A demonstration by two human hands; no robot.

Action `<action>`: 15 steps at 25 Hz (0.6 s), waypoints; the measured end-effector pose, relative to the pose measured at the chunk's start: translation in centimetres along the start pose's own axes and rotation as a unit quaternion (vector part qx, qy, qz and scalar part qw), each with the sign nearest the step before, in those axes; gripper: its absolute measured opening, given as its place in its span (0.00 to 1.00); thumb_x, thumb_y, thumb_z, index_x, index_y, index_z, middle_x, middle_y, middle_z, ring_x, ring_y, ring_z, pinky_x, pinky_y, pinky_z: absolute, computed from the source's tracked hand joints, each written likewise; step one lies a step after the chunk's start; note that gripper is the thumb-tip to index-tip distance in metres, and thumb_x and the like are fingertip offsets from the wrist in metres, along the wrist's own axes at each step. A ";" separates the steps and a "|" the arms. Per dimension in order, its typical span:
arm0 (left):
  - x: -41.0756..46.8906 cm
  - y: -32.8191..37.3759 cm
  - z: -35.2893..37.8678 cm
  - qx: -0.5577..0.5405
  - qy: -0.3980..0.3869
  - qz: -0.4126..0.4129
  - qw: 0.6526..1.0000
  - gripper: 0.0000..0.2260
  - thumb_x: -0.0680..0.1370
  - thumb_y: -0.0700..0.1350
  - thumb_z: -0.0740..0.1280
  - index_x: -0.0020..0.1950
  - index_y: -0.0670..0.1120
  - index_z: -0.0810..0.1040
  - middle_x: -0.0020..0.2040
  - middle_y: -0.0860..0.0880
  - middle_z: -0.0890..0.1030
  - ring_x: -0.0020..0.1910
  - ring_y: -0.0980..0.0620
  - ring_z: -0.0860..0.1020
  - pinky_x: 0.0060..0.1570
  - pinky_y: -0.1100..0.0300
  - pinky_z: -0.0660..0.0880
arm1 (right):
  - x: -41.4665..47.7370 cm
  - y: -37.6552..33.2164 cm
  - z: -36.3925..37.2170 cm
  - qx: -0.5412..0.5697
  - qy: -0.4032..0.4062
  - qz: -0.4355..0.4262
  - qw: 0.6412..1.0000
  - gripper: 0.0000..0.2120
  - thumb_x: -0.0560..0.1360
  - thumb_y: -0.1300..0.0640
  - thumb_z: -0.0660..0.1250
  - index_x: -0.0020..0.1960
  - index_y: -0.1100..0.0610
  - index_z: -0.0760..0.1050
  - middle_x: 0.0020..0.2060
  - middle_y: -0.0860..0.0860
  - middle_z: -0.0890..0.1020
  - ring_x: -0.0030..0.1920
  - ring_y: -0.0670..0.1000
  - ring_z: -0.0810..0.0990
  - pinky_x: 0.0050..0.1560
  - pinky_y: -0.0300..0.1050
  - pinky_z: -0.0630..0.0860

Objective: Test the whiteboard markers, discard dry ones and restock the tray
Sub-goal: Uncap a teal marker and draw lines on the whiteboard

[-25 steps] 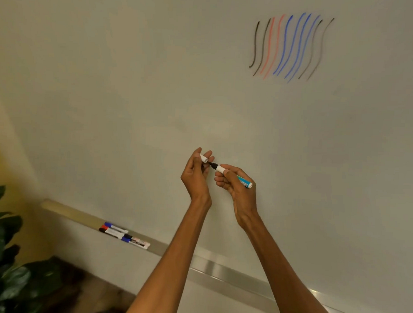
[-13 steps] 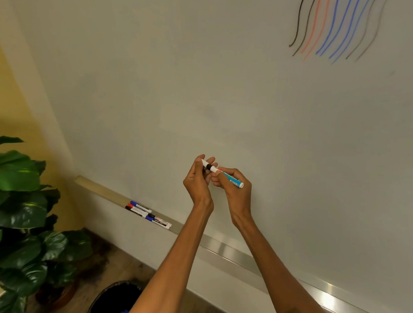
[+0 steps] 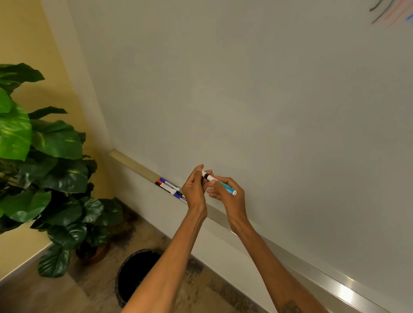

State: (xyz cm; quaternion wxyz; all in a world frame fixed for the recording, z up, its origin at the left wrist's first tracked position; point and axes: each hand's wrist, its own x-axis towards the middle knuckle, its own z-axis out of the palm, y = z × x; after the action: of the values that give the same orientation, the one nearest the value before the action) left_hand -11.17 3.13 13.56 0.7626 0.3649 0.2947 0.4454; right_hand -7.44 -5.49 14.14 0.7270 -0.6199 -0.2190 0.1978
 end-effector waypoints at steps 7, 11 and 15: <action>2.9 -2.0 -10.9 0.089 0.088 -0.061 0.990 0.11 0.84 0.42 0.61 0.60 0.43 0.82 0.47 0.48 0.86 0.51 0.46 0.84 0.56 0.54 0.81 | -2.0 9.0 3.6 -0.057 -0.137 0.143 0.979 0.15 0.79 0.59 0.67 0.64 0.59 0.78 0.49 0.54 0.86 0.46 0.56 0.86 0.50 0.45 0.83; 4.1 -3.7 -17.6 0.156 0.125 -0.136 0.970 0.12 0.83 0.39 0.60 0.60 0.39 0.81 0.53 0.42 0.85 0.50 0.47 0.82 0.50 0.59 0.80 | -2.4 13.4 5.3 -0.104 -0.187 0.229 0.950 0.14 0.78 0.64 0.68 0.63 0.63 0.78 0.51 0.59 0.85 0.47 0.54 0.86 0.50 0.41 0.82; 4.9 -4.8 -24.2 0.245 0.164 -0.219 0.930 0.11 0.81 0.40 0.64 0.61 0.41 0.82 0.51 0.43 0.82 0.47 0.49 0.77 0.47 0.57 0.75 | -3.5 18.6 7.4 -0.128 -0.193 0.326 0.916 0.16 0.73 0.70 0.71 0.60 0.67 0.79 0.51 0.64 0.84 0.47 0.56 0.85 0.48 0.40 0.82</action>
State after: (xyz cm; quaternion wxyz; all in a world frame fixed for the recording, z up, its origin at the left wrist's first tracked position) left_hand -25.60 12.98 -4.48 0.6690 0.3885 0.5884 0.2353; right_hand -14.82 1.46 -3.52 0.4800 -0.6948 -0.1637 0.5100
